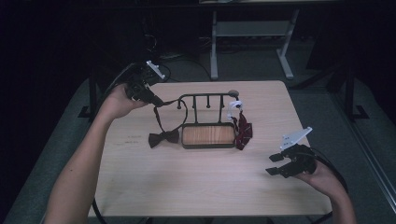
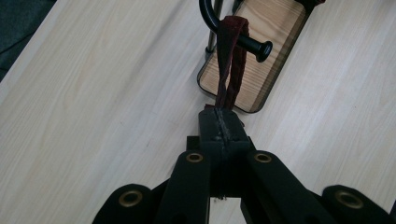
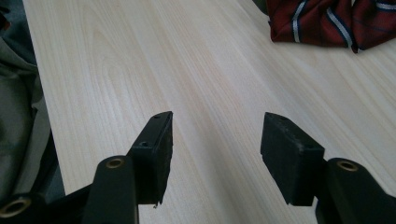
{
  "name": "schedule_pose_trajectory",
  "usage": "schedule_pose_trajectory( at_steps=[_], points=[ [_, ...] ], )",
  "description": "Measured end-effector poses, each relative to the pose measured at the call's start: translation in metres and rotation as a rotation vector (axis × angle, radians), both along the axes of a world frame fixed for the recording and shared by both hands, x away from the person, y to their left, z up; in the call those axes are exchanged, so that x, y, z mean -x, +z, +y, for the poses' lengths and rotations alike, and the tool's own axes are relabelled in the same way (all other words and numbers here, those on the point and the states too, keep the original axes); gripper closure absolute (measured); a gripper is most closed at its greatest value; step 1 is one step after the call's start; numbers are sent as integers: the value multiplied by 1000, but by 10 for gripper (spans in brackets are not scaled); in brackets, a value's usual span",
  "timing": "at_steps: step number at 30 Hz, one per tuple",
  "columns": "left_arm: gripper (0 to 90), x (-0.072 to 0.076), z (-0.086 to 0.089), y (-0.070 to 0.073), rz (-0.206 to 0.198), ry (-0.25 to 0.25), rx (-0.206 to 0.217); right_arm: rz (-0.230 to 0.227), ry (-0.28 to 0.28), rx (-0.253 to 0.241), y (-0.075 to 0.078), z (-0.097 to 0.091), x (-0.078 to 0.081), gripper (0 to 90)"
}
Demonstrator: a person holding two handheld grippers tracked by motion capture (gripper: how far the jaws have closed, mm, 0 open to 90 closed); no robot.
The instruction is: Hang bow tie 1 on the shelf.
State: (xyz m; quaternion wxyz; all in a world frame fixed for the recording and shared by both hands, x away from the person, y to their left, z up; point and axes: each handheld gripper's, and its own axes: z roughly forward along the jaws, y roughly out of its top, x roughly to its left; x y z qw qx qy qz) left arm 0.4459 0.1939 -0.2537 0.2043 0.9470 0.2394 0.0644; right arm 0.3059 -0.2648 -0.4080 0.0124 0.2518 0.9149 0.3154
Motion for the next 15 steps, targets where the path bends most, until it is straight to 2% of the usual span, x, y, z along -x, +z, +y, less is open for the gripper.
schedule_pose_trajectory(
  at_steps=[7,15],
  points=[
    [890,-1,-1,-1,7,0,-3,0,0,2,0,0,0,434],
    [824,2,-2,0,4,1,0,-2,1,1,0,0,0,434]
  ],
)
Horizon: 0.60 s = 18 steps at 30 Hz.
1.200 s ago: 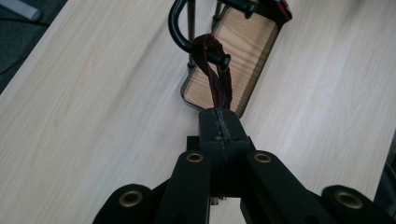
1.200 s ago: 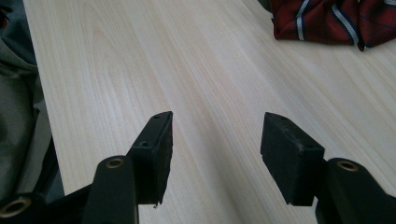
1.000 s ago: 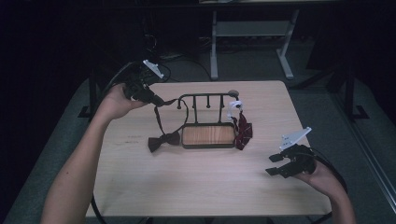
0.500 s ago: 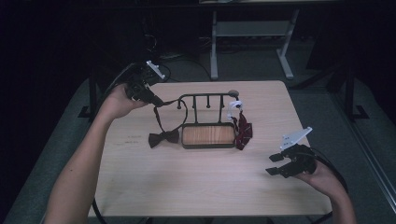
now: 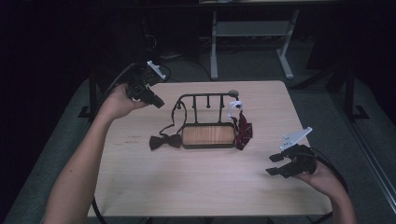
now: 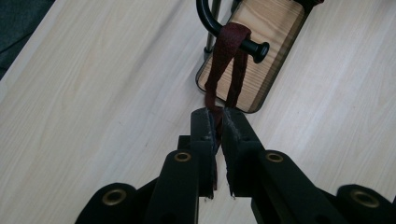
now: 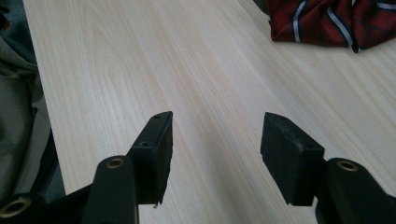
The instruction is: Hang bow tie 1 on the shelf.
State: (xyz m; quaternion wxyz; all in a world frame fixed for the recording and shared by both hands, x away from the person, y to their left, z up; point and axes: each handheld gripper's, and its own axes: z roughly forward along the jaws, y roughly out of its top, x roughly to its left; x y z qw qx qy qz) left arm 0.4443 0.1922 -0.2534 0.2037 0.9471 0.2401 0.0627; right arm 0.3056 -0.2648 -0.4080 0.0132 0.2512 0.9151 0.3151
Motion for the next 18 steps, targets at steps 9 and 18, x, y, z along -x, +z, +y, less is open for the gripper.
schedule_pose_trajectory(
  at_steps=[9,18],
  points=[
    [805,3,1,-1,13,-8,0,4,-3,2,-1,-1,0,434],
    [796,9,-1,-4,18,-27,-2,4,-8,-1,-1,0,0,429]
  ],
)
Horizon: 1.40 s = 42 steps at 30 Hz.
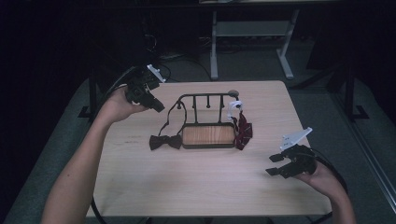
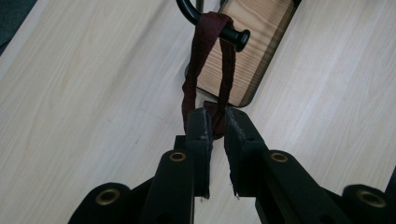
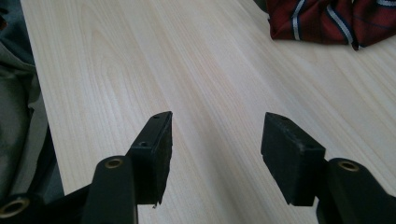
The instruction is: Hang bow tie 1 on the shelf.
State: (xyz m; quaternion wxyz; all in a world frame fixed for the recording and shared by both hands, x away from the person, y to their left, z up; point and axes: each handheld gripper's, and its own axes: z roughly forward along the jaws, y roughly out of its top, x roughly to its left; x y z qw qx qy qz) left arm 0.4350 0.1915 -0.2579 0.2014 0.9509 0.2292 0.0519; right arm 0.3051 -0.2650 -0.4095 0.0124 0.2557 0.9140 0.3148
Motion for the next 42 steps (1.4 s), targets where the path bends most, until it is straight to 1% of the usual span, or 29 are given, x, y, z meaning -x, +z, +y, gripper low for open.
schedule_pose_trajectory(
  at_steps=[2,6,7,9,10,11,12,13,14,15,17,19,20,21,22,25,28,30,32,38,42],
  points=[
    [797,1,-1,-1,3,-7,4,-4,1,6,-1,0,0,427],
    [795,2,-1,-3,5,-11,5,-1,-6,0,-1,-1,-1,422],
    [790,3,0,-3,5,-10,8,-2,-5,-1,-1,-1,-1,422],
    [788,4,2,-4,5,-8,28,-8,-5,3,0,-2,-1,419],
    [785,5,2,-5,8,-9,19,-2,-9,-3,0,-2,0,419],
    [779,6,2,-6,12,-4,12,-8,-10,-1,0,-3,-1,417],
    [777,7,3,-6,6,-6,9,-9,-11,-2,0,-3,-1,417],
    [775,9,3,-7,3,-4,17,-11,-14,-1,0,-3,-1,416],
    [774,10,4,-7,4,-10,17,-8,-18,1,0,-4,-1,415],
    [773,11,5,-8,2,-4,22,-9,-19,0,0,-4,-1,415],
    [764,13,7,-9,5,4,18,-4,-21,-2,0,-4,0,410],
    [761,15,10,-11,6,5,27,-1,-23,-1,-1,-3,-1,407],
    [757,15,11,-12,10,6,26,-3,-22,-2,-1,-3,0,406],
    [748,17,11,-12,5,12,26,-5,-24,1,-1,-3,0,404],
    [747,18,12,-13,4,14,38,-5,-22,-1,-1,-2,0,403],
    [738,22,16,-14,3,17,46,-12,-25,-1,0,-2,1,397],
    [734,25,18,-16,4,13,57,-11,-28,2,1,-2,1,394],
    [729,26,19,-17,6,6,53,-11,-29,2,0,-2,1,391],
    [729,27,20,-18,8,5,62,-10,-33,0,0,-2,1,383],
    [715,29,22,-24,9,8,70,-6,-41,0,0,-4,0,373],
    [708,31,23,-26,21,4,74,-8,-48,1,-1,-5,1,373]
  ],
)
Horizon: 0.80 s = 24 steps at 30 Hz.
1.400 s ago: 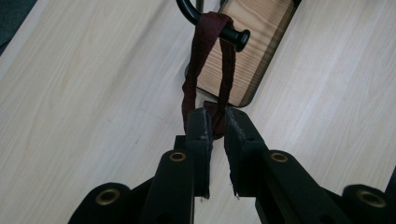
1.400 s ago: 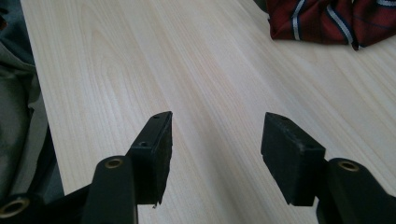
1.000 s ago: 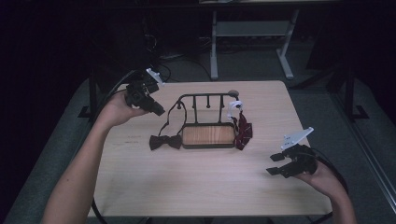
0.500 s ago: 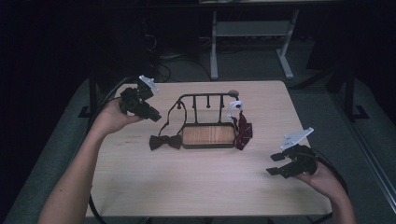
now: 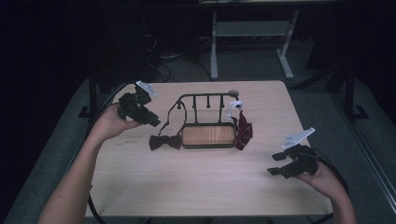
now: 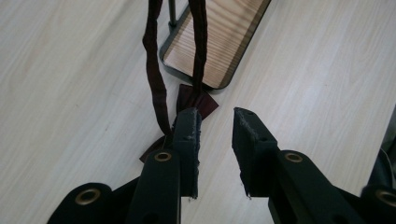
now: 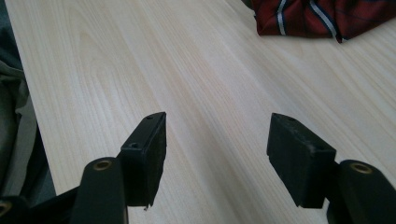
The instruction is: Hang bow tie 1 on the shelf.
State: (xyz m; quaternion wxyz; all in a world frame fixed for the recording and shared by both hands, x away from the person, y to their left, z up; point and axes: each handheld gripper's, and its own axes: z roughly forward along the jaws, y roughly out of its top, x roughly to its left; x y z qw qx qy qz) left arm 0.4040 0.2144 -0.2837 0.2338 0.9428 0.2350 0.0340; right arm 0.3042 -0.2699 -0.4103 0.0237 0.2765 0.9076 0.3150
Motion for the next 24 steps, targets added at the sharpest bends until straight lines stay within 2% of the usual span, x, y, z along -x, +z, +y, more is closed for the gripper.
schedule_pose_trajectory(
  at_steps=[12,24],
  points=[
    [681,9,7,-10,6,0,7,-1,-7,-3,1,-2,1,372],
    [624,20,12,-18,-9,-4,11,-3,-9,-3,-1,-3,0,367]
  ],
)
